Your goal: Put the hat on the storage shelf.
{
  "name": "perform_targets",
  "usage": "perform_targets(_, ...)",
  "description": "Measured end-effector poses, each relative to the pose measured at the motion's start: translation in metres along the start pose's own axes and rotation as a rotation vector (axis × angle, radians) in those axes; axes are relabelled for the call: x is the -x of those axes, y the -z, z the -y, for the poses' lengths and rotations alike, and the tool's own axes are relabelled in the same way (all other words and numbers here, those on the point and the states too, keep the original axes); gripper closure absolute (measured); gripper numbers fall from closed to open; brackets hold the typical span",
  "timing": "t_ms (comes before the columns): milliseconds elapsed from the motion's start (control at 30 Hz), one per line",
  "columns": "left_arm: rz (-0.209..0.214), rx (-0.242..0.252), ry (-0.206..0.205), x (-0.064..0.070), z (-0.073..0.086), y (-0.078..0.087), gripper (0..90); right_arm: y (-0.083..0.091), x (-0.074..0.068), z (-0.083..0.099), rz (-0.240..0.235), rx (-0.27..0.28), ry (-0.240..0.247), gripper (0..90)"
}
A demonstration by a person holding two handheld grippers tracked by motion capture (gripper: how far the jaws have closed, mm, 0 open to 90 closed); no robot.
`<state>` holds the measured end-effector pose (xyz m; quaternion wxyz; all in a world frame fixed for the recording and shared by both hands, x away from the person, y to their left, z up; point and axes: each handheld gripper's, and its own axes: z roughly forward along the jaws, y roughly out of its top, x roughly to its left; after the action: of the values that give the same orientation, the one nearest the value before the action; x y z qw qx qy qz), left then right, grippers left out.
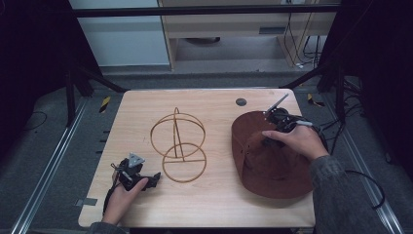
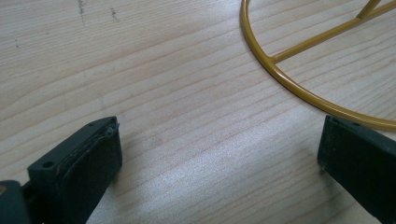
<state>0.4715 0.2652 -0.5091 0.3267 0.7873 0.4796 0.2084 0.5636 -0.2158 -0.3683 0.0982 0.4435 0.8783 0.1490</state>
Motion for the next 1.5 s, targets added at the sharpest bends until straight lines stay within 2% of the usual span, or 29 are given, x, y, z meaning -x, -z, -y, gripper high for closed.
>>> perform_targets(233, 0.000, 0.000, 0.000, 0.000, 0.000, 0.000, 0.0, -0.007, 0.005, 0.006, -0.013, -0.019, -0.012, 23.9)
perform_targets(567, 0.001, 0.000, -0.002, 0.000, 0.000, 0.000, 0.0, -0.011, 0.006, 0.009, -0.024, -0.031, 0.000, 32.1)
perform_targets(867, 0.002, 0.000, -0.002, 0.000, 0.000, 0.000, 0.0, -0.013, 0.007, 0.012, -0.025, -0.037, 0.008, 43.3)
perform_targets(933, 0.001, -0.004, -0.006, 0.000, 0.000, 0.000, 0.0, -0.014, 0.007, 0.014, -0.035, -0.037, 0.015, 50.4)
perform_targets(967, 0.001, -0.003, -0.005, 0.000, 0.000, 0.000, 0.0, -0.014, 0.007, 0.014, -0.035, -0.037, 0.015, 50.4)
perform_targets(1000, 0.002, -0.003, -0.006, 0.000, 0.000, 0.000, 0.0, -0.014, 0.007, 0.015, -0.040, -0.036, 0.014, 55.2)
perform_targets(1100, 0.001, -0.003, -0.005, 0.000, 0.000, 0.000, 0.0, -0.013, 0.008, 0.017, -0.045, -0.031, 0.020, 59.7)
perform_targets(1167, 0.001, -0.004, -0.005, 0.000, 0.000, 0.000, 0.0, -0.012, 0.007, 0.018, -0.051, -0.030, 0.031, 67.4)
perform_targets(1233, 0.001, -0.003, -0.005, 0.000, 0.000, 0.000, 0.0, -0.012, 0.007, 0.018, -0.049, -0.029, 0.029, 69.7)
perform_targets(1333, 0.001, -0.003, -0.006, 0.000, 0.000, 0.000, 0.0, -0.011, 0.006, 0.017, -0.049, -0.024, 0.052, 79.4)
perform_targets(1500, 0.002, -0.003, -0.005, 0.000, 0.000, 0.000, 0.0, -0.007, 0.006, 0.017, -0.043, -0.015, 0.068, 84.2)
